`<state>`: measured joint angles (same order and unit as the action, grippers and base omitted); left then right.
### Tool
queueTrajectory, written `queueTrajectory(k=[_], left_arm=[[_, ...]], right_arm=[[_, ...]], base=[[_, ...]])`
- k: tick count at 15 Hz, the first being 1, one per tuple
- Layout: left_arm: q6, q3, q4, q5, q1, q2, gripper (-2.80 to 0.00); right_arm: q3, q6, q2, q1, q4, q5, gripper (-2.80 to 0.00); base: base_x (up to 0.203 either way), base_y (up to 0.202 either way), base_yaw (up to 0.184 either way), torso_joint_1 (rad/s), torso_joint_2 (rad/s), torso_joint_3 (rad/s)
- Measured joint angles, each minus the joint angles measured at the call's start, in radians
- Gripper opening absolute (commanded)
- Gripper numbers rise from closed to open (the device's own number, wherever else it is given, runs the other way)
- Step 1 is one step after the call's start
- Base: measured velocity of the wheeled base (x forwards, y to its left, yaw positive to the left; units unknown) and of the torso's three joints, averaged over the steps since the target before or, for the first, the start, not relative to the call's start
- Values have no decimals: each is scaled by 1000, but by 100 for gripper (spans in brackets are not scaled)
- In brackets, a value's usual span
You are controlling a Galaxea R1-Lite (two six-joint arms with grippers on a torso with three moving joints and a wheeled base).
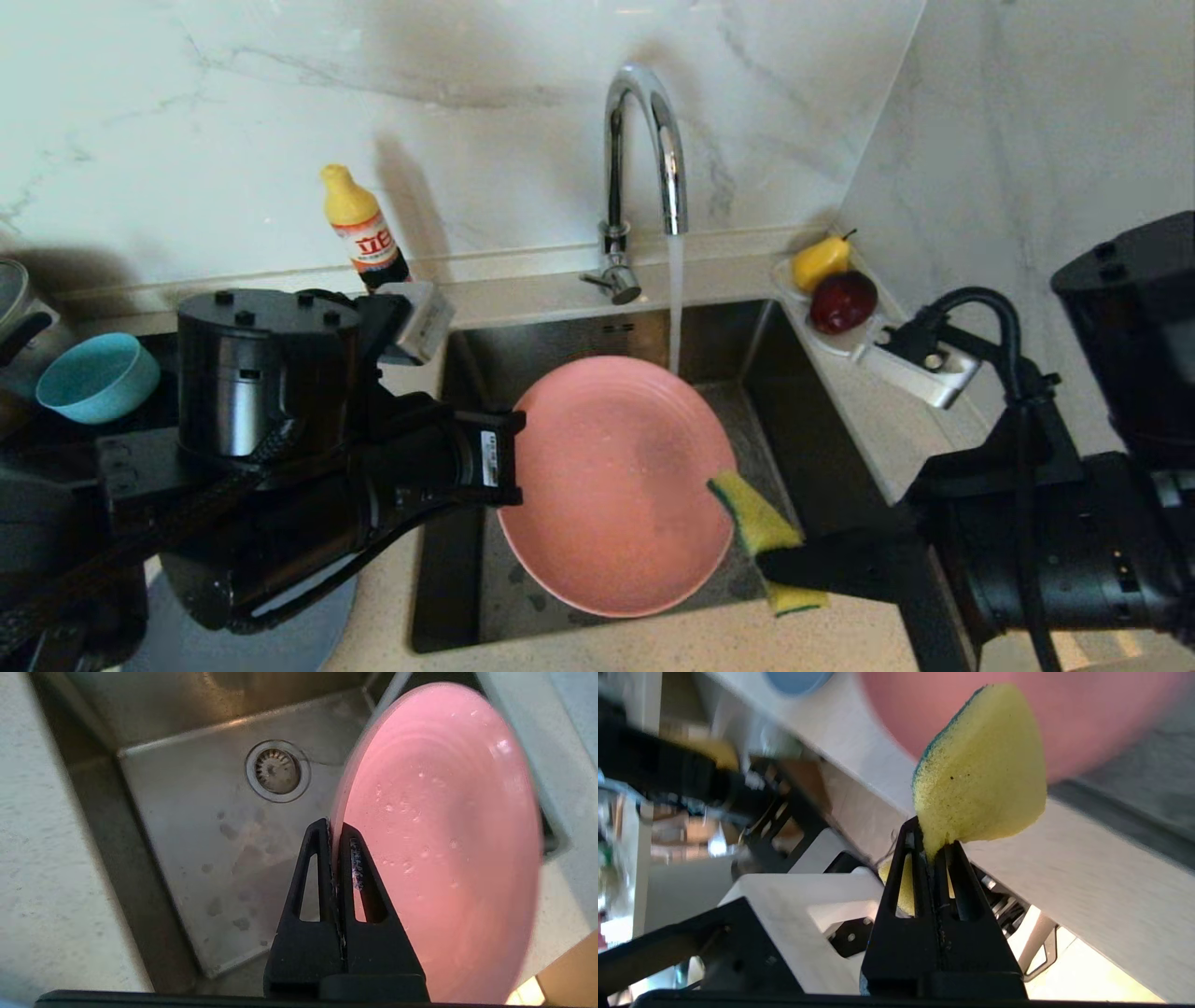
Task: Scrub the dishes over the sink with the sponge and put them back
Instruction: Wipe the plate
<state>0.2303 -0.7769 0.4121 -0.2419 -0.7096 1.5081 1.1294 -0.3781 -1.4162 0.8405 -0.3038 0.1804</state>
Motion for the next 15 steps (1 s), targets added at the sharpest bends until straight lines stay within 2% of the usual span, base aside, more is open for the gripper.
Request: queueTrajectory(k=[6, 11, 15], left_arm=[[-10, 51, 101, -3, -5, 2, -280], [-128, 78, 199, -5, -5, 20, -280], [-235, 138, 347, -36, -5, 64, -280]], right_arm=[[129, 0, -203, 111, -10, -24, -280], [222, 6, -299, 139, -48, -26, -280], [251, 4, -335, 150, -54, -26, -280]], base=[[0, 0, 0, 0, 0, 0], [0, 0, 0, 0, 0, 0], [0, 0, 0, 0, 0, 0]])
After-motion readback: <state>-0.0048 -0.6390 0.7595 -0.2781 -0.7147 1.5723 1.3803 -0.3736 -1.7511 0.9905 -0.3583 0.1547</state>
